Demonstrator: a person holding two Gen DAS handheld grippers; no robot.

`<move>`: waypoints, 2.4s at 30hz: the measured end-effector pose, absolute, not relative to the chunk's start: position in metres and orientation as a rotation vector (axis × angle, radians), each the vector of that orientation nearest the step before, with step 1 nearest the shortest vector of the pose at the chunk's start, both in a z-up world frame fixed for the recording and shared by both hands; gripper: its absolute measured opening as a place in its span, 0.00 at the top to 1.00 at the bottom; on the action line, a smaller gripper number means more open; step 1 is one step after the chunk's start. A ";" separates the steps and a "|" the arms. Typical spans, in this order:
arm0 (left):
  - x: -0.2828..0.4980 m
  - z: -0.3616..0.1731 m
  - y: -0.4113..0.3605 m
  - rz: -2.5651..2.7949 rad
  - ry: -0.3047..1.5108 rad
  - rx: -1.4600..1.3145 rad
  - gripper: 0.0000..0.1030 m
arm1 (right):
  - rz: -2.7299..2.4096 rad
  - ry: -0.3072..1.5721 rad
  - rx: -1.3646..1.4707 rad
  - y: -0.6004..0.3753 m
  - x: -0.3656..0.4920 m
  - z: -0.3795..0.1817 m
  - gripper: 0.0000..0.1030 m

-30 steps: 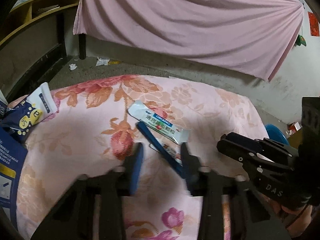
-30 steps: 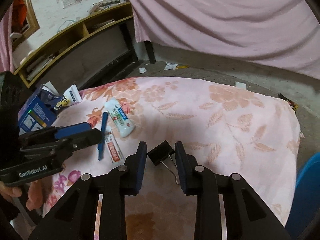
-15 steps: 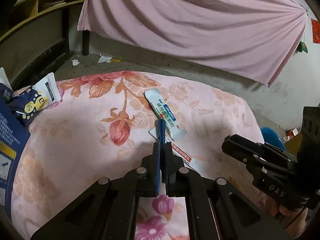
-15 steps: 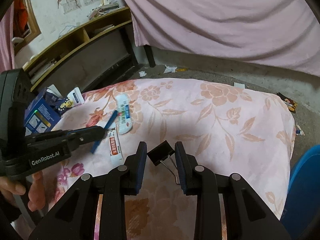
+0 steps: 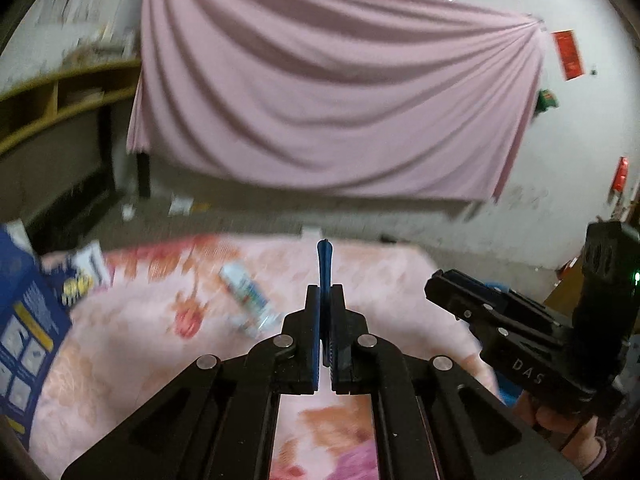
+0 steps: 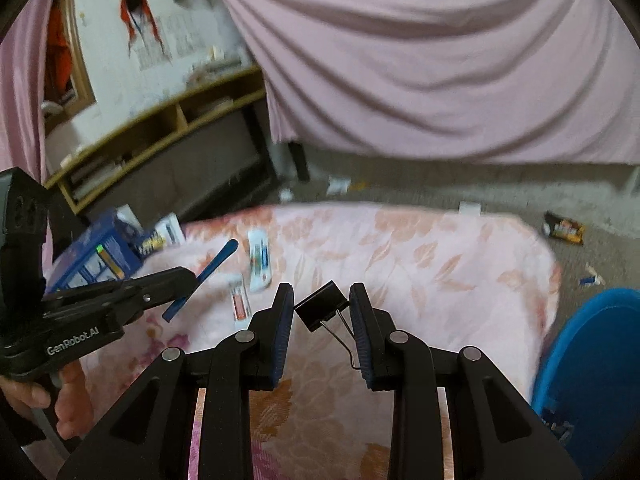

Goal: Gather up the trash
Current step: 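Grasp the blue toothbrush with the left tool while the right tool grasps the black binder clip, then carry both items over the blue bucket and open both tools to drop them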

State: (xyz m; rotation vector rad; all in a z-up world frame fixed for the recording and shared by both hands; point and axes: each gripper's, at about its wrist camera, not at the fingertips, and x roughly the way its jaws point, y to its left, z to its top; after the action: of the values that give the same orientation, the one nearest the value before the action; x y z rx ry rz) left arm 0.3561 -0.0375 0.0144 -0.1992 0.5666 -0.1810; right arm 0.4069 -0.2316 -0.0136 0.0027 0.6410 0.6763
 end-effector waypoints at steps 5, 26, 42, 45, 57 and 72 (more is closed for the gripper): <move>0.340 0.050 -0.069 -0.247 0.396 -0.157 0.98 | 0.618 0.422 0.048 -0.268 0.386 0.015 0.74; 0.308 0.095 -0.228 -0.541 0.172 0.035 0.98 | 0.218 -0.050 0.149 -0.415 0.309 0.068 0.74; 0.330 0.077 -0.282 -0.625 0.343 0.038 0.98 | 0.092 0.081 0.223 -0.458 0.318 0.056 0.74; 0.332 0.075 -0.288 -0.628 0.365 0.043 0.98 | 0.074 0.122 0.232 -0.461 0.323 0.053 0.74; 0.340 0.061 -0.296 -0.633 0.457 0.052 0.98 | 0.041 0.254 0.266 -0.473 0.339 0.039 0.73; 0.348 0.051 -0.294 -0.610 0.506 0.069 0.96 | 0.041 0.297 0.270 -0.477 0.346 0.037 0.71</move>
State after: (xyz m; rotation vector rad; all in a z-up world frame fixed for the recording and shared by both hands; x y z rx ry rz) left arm 0.3475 -0.2944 0.0514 0.0692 0.5060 -0.6101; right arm 0.3461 -0.4769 0.0367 0.2699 0.2973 0.0413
